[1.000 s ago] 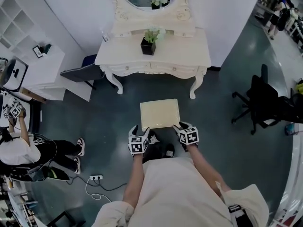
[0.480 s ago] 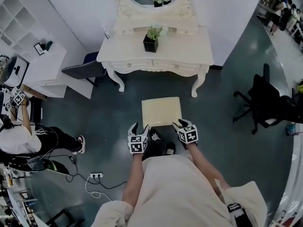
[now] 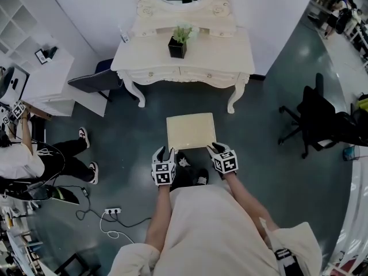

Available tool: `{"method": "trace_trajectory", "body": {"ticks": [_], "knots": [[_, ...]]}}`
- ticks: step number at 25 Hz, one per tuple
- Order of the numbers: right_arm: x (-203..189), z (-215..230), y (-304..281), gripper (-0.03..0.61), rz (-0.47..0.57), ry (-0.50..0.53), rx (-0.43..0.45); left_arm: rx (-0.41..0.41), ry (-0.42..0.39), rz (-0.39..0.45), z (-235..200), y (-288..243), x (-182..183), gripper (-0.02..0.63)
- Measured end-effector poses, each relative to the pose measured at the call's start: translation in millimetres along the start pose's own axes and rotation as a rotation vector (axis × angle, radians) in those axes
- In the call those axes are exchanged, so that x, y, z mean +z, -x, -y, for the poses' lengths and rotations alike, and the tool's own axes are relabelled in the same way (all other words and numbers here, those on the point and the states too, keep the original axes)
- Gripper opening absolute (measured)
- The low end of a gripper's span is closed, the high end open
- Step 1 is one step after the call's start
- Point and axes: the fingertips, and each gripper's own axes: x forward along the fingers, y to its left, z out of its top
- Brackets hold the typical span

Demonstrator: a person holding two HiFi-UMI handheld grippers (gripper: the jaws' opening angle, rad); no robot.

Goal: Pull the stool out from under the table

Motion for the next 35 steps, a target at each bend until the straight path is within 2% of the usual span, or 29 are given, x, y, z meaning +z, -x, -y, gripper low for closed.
{"method": "trace_trajectory", "body": {"ticks": [4,8,17,25,30,35], "knots": [[-2,3,2,0.126,0.008,-0.016,-0.010,-0.001,0.011,-0.006,1,0,-4,0.119],[-2,2,4,0.099,0.014,-0.017,-0.011,-0.007,0.023,-0.045,3,-1,-13,0.062],[2,5,4,0.063,0.032,-0.038,-0.009,-0.014,0.067,-0.023,-1,-3,-9,0.015],[13,13,9,0.044,0.059,-0.086,-0.002,-0.033,0.088,-0.024,2,-7,-5,0.015],[15,9,6,0.043,0.054,-0.100,0.036,-0.036,0.086,-0.034,1,-12,-6,0.015],[18,16,9,0.043,0.059,-0.102,0.025,-0.038,0.095,-0.047,3,-13,-10,0.015]]}}
